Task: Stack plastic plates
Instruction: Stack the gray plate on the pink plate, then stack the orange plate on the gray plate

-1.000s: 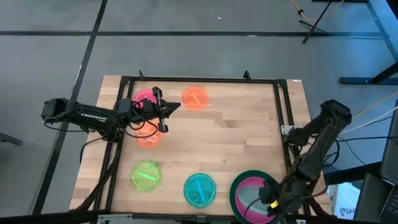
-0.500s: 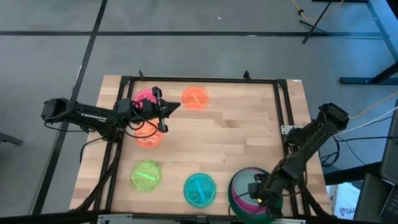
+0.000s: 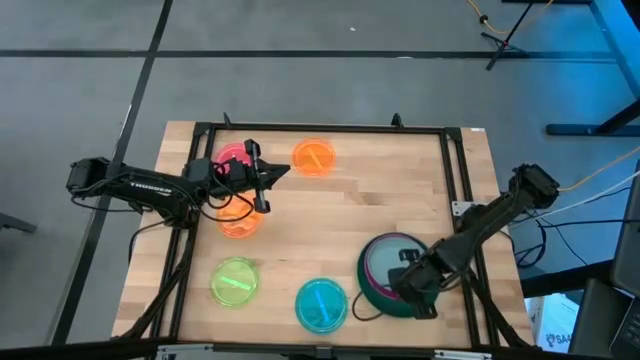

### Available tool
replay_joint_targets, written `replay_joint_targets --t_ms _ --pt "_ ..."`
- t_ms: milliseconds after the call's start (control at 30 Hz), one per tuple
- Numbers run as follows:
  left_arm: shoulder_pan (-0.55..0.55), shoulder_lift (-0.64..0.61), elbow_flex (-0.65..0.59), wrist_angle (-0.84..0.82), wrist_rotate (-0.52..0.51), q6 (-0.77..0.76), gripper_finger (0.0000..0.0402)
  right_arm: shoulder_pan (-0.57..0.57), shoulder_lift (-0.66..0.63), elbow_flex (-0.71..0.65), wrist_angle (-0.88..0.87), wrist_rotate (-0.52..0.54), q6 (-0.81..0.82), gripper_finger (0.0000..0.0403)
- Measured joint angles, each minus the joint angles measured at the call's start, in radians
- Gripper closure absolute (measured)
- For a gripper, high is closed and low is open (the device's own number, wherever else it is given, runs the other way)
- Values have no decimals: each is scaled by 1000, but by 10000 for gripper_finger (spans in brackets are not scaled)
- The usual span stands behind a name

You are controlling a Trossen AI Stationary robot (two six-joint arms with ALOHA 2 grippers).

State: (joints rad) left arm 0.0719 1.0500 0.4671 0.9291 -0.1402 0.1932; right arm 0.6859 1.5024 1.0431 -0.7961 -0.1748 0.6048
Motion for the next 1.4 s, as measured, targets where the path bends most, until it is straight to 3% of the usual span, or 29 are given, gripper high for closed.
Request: replay_joint_targets --t_ms 600,867,1000,1100,1200,1400 --pt "0 0 0 -1 0 0 395 77 1 0 0 103 181 396" --pt "0 0 0 -1 0 -1 395 73 5 0 40 113 173 309" --pt "0 0 0 -1 8 0 395 58 5 5 27 55 124 268" --pt "0 0 0 -1 75 0 395 29 5 40 -29 8 85 254" --pt "-1 11 1 -4 117 -1 395 -2 5 83 -68 99 -25 252" --pt "0 27 11 -109 106 -3 395 -77 5 109 -44 265 -275 255"
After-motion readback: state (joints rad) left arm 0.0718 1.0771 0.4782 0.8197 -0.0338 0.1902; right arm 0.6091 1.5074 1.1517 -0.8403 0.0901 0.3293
